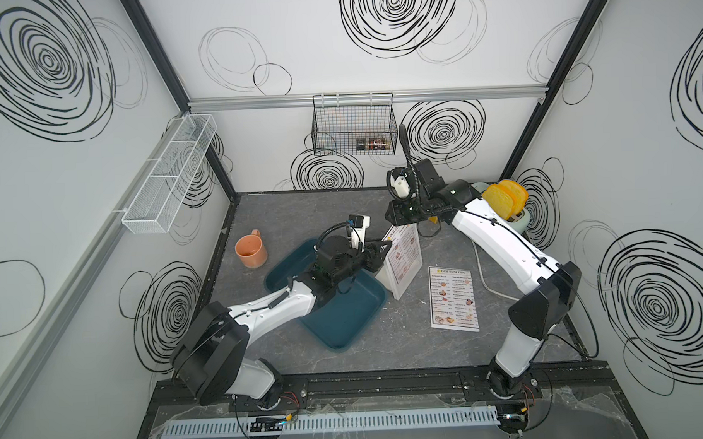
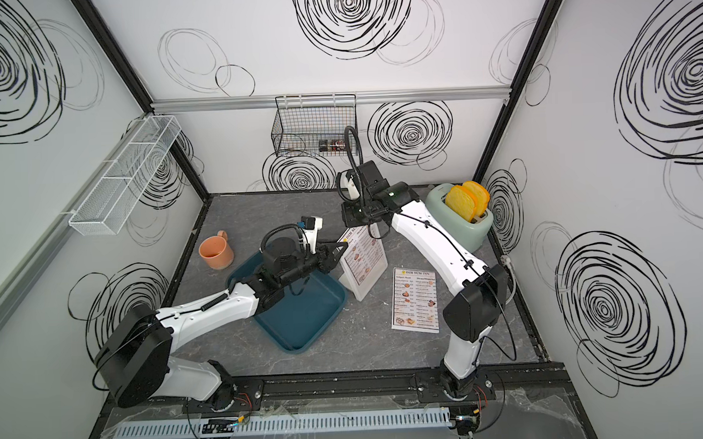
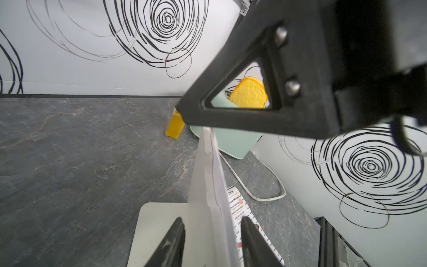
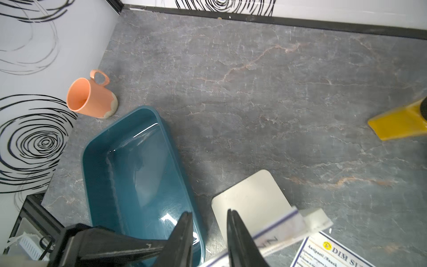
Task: Replace the menus in the menu holders
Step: Insert the menu into the menu holder.
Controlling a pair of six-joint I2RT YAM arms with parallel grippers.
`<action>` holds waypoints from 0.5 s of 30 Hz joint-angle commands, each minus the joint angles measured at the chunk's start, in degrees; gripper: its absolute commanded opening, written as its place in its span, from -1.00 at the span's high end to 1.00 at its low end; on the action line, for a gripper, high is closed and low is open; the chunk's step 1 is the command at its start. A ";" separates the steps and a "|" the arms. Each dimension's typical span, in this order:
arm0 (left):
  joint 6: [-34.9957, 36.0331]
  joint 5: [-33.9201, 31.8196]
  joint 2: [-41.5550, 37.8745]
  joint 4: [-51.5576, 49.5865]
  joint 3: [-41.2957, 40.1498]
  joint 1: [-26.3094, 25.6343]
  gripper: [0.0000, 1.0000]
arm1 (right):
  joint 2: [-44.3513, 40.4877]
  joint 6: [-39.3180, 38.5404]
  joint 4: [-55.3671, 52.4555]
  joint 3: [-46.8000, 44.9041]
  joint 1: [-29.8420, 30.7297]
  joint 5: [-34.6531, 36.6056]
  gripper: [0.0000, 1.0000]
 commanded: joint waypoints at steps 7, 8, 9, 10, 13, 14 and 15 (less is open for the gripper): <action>4.90 1.49 1.38 1.77 3.48 -1.23 0.03 | -2.94 0.06 -3.09 -4.63 -1.35 3.40 0.44; 5.34 1.00 1.54 1.76 3.50 -1.45 -0.06 | -3.39 0.08 -2.61 -5.83 -1.63 3.34 0.44; 5.79 0.20 1.52 -0.20 3.50 -1.76 -0.23 | -3.75 0.04 -2.17 -6.91 -1.90 3.08 0.44; 6.12 -1.19 1.35 -0.97 3.44 -2.02 -0.36 | -3.97 0.09 -1.84 -7.71 -2.11 2.73 0.44; 8.11 -4.55 0.33 -2.95 2.74 -3.03 -0.61 | -4.47 0.61 -1.90 -9.88 -3.15 1.17 0.44; 8.86 -4.90 0.09 -4.09 2.67 -3.30 -0.62 | -4.46 1.05 -2.26 -10.23 -3.45 0.38 0.44; 9.69 -4.99 -0.18 -5.23 2.45 -3.51 -0.63 | -4.45 1.51 -2.51 -10.43 -3.67 -0.46 0.44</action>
